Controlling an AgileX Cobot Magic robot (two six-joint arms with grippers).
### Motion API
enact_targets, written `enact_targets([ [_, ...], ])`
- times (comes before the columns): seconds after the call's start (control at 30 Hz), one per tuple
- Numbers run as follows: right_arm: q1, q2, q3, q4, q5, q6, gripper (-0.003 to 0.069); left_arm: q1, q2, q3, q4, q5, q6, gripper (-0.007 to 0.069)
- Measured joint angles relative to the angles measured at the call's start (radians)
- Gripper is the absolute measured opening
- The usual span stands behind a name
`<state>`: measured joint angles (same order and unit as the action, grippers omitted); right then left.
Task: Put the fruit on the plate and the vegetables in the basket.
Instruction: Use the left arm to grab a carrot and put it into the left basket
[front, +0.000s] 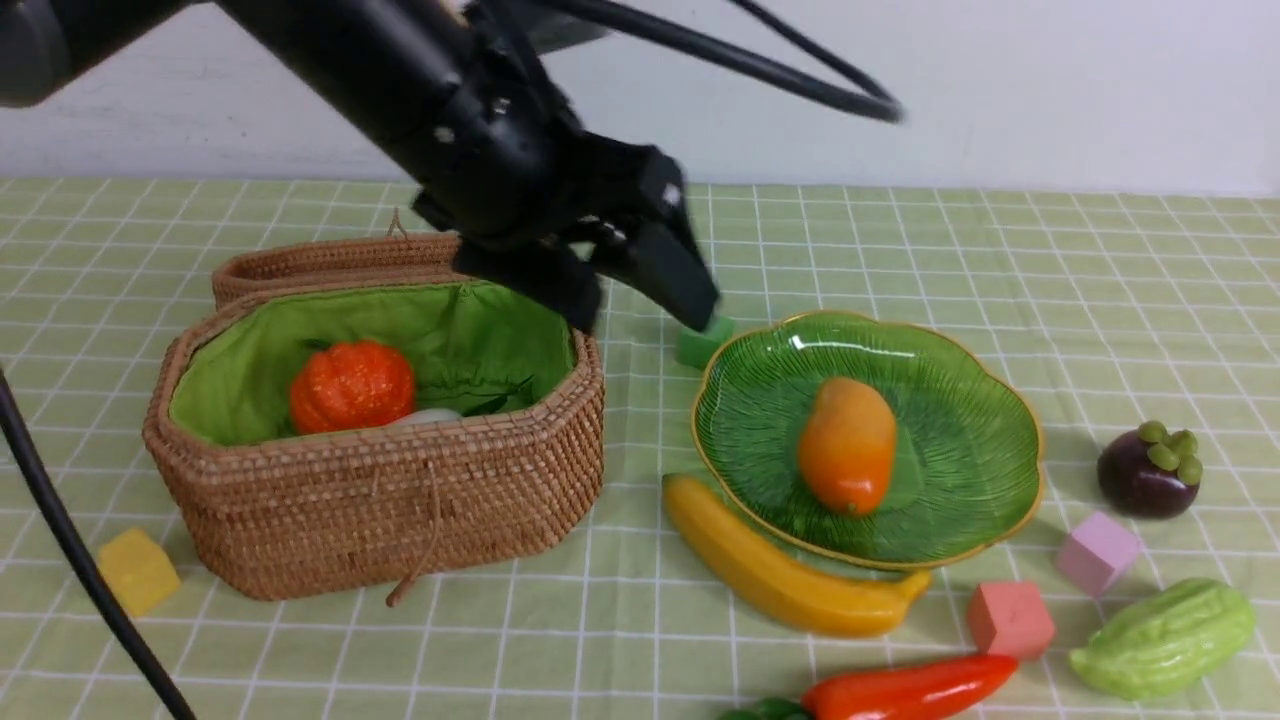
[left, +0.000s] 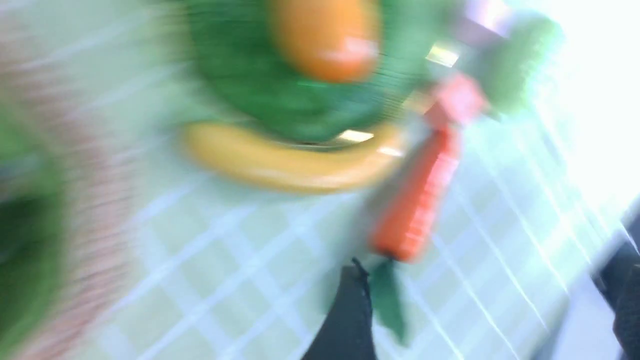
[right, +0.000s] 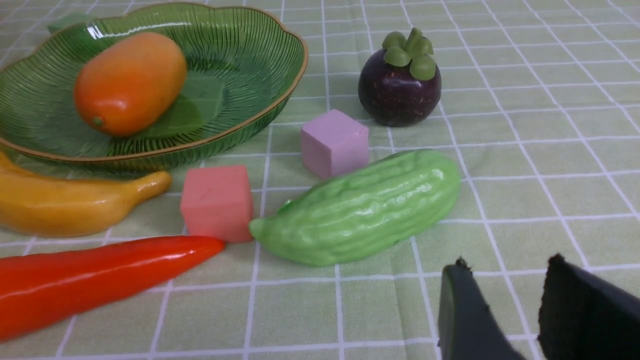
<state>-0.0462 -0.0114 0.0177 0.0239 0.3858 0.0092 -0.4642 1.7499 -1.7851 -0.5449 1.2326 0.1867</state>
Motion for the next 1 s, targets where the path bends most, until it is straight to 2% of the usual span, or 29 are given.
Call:
enact_targets([
  [0.03,0.000,0.000,0.000,0.000,0.000,0.000,0.0241,-0.083,0.011,0.000,0.014,0.002,0.016,0.0617],
  [0.13,0.000,0.000,0.000,0.000,0.000,0.000,0.0241,-0.174,0.039,0.000,0.068,0.003,0.019,0.0593],
  [0.17,0.000,0.000,0.000,0.000,0.000,0.000,0.0241,-0.248,0.075,0.000,0.144,0.003,0.009,0.0576],
  [0.23,0.000,0.000,0.000,0.000,0.000,0.000,0.0241,-0.328,0.129,0.000,0.258,-0.011,-0.020,0.0566],
  [0.43,0.000,0.000,0.000,0.000,0.000,0.000,0.0241,-0.479,0.293,0.000,0.517,-0.105,-0.102,0.0560],
  [0.73,0.000,0.000,0.000,0.000,0.000,0.000,0.0241,-0.507,0.440,0.000,0.528,-0.230,-0.112,0.0545],
  [0.8,0.000,0.000,0.000,0.000,0.000,0.000,0.0241,-0.507,0.445,0.000,0.521,-0.225,-0.112,0.0507],
  [0.9,0.000,0.000,0.000,0.000,0.000,0.000,0.0241,-0.507,0.447,-0.005,0.500,-0.188,-0.107,0.0376],
  [1.0,0.000,0.000,0.000,0.000,0.000,0.000,0.0241,-0.507,0.442,-0.029,0.497,-0.121,-0.100,0.0379],
])
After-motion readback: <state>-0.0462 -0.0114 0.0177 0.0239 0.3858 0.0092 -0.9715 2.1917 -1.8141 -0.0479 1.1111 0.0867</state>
